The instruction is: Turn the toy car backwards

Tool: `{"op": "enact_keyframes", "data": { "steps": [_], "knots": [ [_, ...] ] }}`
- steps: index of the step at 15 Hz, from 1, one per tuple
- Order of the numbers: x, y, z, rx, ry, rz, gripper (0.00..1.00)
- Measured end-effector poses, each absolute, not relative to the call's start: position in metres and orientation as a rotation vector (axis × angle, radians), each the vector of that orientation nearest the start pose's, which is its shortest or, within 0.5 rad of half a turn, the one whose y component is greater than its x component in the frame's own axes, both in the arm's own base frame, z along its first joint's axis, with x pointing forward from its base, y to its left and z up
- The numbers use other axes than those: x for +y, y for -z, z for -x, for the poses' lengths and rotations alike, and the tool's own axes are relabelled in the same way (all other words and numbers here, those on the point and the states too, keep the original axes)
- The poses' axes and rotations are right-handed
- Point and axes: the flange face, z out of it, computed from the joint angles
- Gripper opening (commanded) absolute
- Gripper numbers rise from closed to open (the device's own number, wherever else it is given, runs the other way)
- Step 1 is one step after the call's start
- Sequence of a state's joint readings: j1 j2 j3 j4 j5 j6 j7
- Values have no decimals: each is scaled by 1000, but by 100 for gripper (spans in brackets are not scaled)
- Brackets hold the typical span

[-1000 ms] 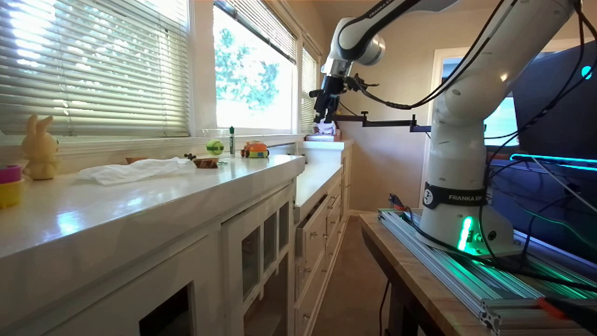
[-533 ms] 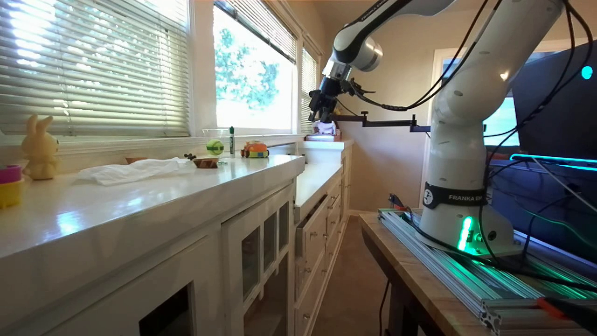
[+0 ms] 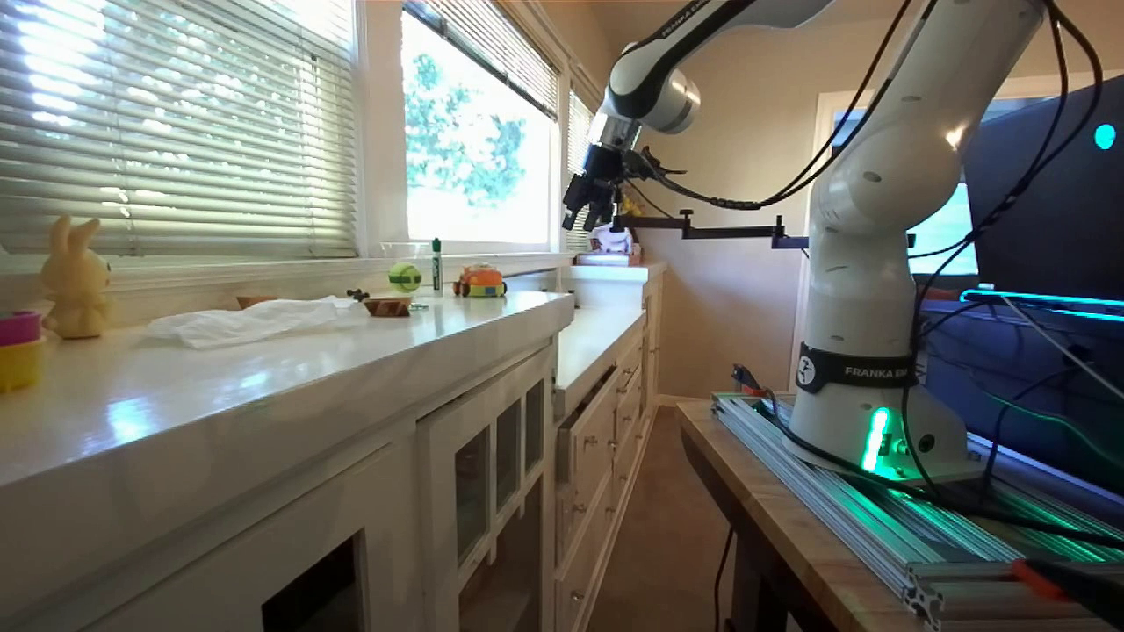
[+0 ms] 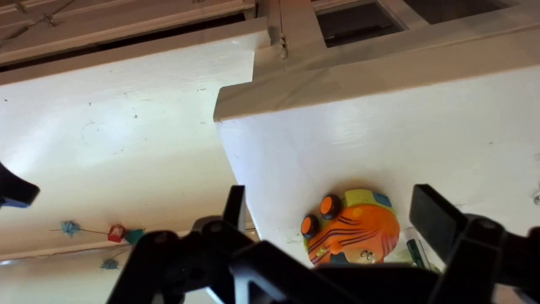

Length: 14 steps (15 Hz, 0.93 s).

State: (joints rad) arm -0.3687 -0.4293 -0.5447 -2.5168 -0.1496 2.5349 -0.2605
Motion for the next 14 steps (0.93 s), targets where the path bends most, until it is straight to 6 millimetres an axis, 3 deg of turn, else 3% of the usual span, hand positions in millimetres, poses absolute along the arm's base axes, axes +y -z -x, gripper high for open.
{"op": "enact_keyframes", "data": {
  "steps": [4,9,14],
  "knots": [
    [-358,-445,-289,842,611,3091,100],
    [-380,-449,-298,911,615,3078,100],
    [-380,-447,-301,908,605,3084,100]
  ]
}}
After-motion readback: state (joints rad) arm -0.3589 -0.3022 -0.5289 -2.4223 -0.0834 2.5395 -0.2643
